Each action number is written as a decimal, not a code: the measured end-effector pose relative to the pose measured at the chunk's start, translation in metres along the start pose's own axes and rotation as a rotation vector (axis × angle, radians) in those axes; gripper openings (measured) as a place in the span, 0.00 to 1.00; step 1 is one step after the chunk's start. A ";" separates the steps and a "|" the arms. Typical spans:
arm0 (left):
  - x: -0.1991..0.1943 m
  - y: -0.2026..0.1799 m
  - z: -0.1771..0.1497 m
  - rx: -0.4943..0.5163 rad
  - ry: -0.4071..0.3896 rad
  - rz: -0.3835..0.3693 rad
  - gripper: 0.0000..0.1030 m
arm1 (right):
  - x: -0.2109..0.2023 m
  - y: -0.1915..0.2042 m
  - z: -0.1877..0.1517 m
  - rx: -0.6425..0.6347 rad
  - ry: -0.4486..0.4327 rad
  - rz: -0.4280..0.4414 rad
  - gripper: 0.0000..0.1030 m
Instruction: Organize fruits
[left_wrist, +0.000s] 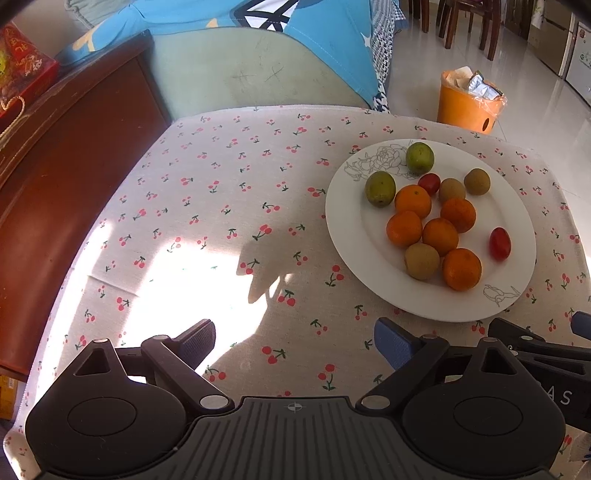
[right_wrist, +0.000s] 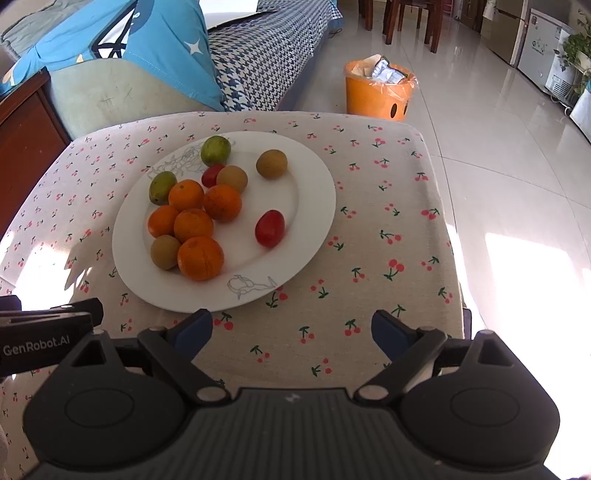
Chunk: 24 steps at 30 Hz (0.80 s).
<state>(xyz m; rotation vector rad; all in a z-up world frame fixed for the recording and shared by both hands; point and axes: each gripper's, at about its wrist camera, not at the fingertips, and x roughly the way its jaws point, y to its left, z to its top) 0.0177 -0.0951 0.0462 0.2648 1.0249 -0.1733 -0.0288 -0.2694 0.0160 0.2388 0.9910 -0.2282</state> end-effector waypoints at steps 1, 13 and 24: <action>0.000 -0.001 0.000 0.003 -0.002 0.005 0.92 | 0.001 0.000 0.000 -0.001 0.002 0.000 0.90; 0.001 -0.003 0.002 0.021 -0.014 0.036 0.92 | 0.004 0.002 0.001 0.004 0.006 -0.007 0.90; 0.003 -0.003 0.002 0.035 -0.025 0.067 0.92 | 0.008 0.007 -0.001 -0.003 0.012 -0.004 0.90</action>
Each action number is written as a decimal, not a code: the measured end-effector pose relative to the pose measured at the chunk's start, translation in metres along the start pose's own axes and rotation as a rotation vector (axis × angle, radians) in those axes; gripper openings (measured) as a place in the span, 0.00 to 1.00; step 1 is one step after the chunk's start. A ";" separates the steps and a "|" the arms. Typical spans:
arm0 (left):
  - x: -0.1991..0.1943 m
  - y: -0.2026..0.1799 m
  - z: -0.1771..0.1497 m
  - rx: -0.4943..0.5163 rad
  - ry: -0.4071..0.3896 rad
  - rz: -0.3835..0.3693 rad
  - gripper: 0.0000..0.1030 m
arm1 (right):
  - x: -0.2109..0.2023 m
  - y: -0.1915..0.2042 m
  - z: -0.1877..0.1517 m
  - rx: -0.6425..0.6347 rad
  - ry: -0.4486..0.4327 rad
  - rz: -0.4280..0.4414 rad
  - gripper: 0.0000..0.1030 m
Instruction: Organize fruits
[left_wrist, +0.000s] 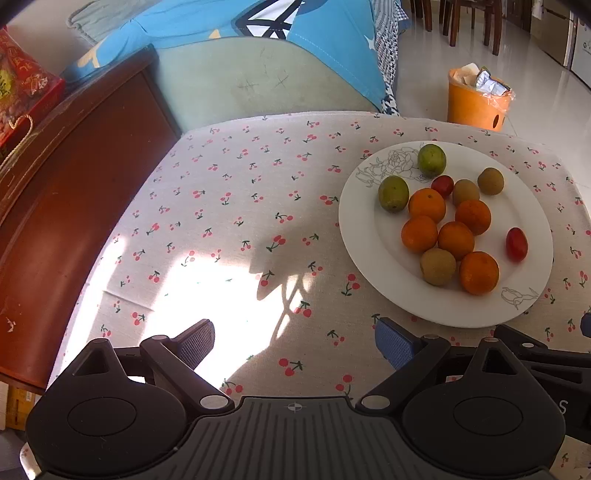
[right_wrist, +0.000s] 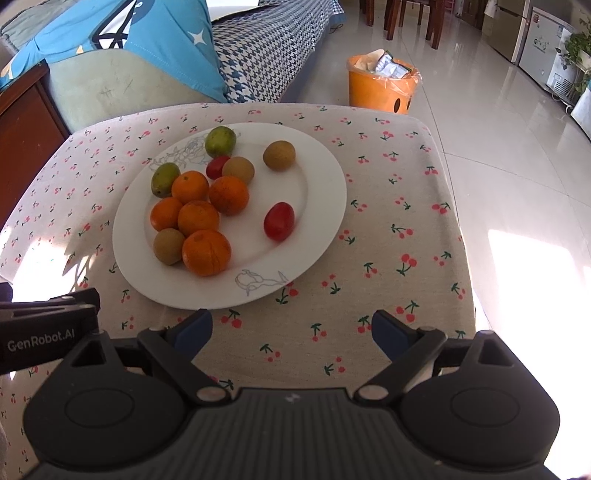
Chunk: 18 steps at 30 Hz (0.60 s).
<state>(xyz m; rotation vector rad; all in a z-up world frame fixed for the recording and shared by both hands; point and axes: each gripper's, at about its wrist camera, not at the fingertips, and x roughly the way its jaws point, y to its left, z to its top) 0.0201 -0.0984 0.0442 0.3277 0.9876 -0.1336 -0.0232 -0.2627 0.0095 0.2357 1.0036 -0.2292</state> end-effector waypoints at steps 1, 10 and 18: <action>0.000 0.000 0.000 0.003 -0.003 0.003 0.92 | 0.000 0.000 0.000 0.001 0.000 0.000 0.90; -0.005 -0.001 0.000 0.032 -0.044 0.043 0.92 | -0.001 0.004 0.001 -0.004 -0.008 0.004 0.90; -0.012 0.004 -0.006 0.054 -0.067 0.094 0.91 | -0.004 0.013 -0.002 -0.023 -0.010 0.025 0.90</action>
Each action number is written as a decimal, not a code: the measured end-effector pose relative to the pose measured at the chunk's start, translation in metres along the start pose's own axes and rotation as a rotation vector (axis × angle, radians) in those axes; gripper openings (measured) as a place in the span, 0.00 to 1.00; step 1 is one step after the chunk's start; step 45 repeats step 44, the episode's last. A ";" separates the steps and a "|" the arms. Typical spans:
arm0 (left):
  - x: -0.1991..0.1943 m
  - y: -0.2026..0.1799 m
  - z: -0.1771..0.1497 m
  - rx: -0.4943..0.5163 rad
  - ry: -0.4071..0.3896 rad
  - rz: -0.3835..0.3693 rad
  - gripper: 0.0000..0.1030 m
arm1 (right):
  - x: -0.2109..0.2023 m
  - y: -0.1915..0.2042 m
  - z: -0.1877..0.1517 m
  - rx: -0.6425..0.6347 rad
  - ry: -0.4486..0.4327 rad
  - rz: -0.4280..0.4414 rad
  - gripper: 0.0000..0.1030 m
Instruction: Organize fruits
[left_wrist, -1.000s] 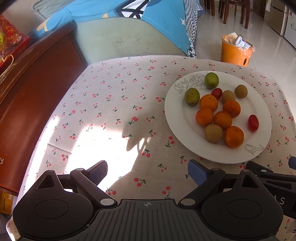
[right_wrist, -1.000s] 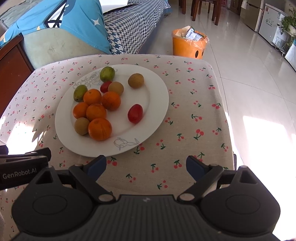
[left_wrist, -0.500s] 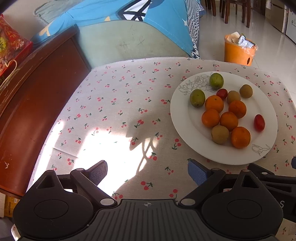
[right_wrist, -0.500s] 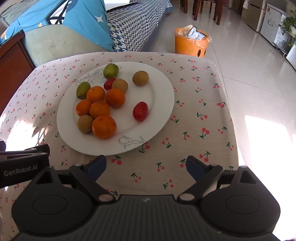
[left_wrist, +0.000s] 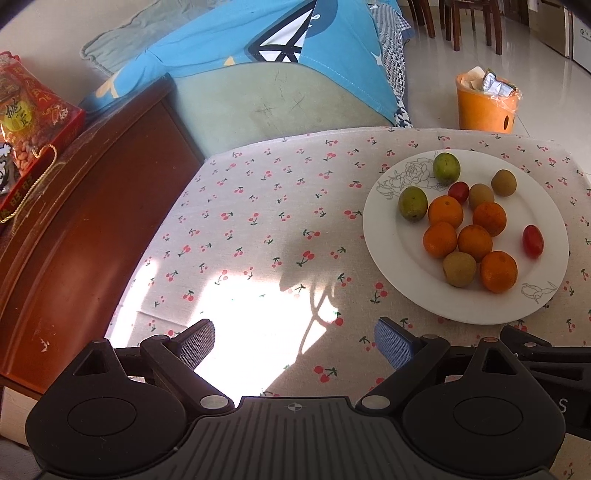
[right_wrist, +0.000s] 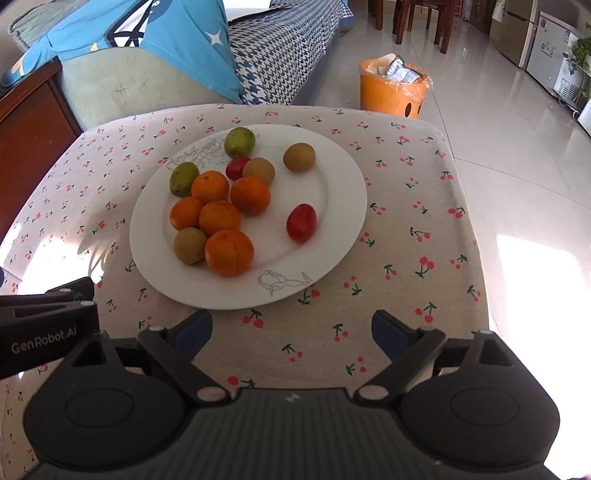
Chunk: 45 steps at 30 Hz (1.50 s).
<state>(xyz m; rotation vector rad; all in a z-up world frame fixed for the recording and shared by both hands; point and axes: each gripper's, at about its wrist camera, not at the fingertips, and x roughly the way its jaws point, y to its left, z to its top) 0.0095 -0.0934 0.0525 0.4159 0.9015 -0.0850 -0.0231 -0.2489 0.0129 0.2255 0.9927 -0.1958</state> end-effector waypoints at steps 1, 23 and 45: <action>-0.001 0.002 -0.001 -0.002 -0.001 0.003 0.91 | -0.001 0.001 -0.001 -0.004 -0.002 0.002 0.90; -0.026 0.034 -0.050 -0.113 0.023 -0.039 0.92 | -0.018 0.053 -0.076 -0.222 -0.090 0.123 0.91; -0.025 0.067 -0.063 -0.215 0.037 -0.064 0.92 | -0.008 0.073 -0.104 -0.340 -0.303 0.196 1.00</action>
